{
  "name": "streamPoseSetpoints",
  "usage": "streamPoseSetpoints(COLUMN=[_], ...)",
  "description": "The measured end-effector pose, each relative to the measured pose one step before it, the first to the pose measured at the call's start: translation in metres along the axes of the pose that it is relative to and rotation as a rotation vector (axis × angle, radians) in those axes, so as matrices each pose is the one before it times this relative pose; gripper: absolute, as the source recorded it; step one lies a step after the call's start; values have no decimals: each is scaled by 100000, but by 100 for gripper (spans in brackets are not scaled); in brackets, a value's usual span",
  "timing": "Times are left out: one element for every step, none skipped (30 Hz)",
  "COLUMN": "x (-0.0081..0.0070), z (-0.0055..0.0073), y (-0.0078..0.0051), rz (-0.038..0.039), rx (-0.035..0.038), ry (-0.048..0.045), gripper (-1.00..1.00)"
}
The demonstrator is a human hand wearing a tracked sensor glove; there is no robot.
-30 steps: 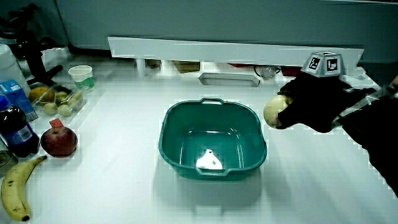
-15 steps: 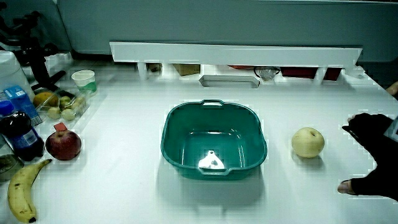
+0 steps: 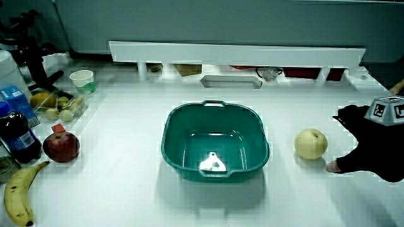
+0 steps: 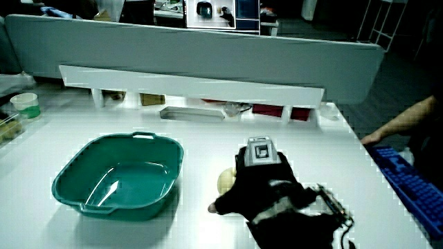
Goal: Pick pear from desk
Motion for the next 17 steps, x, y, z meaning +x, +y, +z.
streamPoseSetpoints(x=[-414,-700,-206,-565,-508,-463,-417,-537,-287,-407,-427,-407,-441,-283,-677,-391,-411], z=[210,501,-115,298,366,198,194,416,49,277,286,92,210,-150,371,73,30], y=[-27,-452,348,-156,-230,-41,-55,-281,144,-125,-120,65,-65,352,-258,85,134], rz=[4411,3105,13,-510,484,1185,554,-1006,2619,-1152,545,3513,64,2905,1210,1311,-248], rx=[-2089,2107,-1048,5,3663,-407,-349,3398,-1562,2656,1670,-1979,1421,-2976,2044,1338,-84], ry=[2251,1894,-1143,-1149,195,-658,29,-2322,1113,-1154,516,1645,-88,1275,8,1106,-1475], gripper=[100,100,100,100,100,100,100,100,100,100,100,100,100,100,100,100,100])
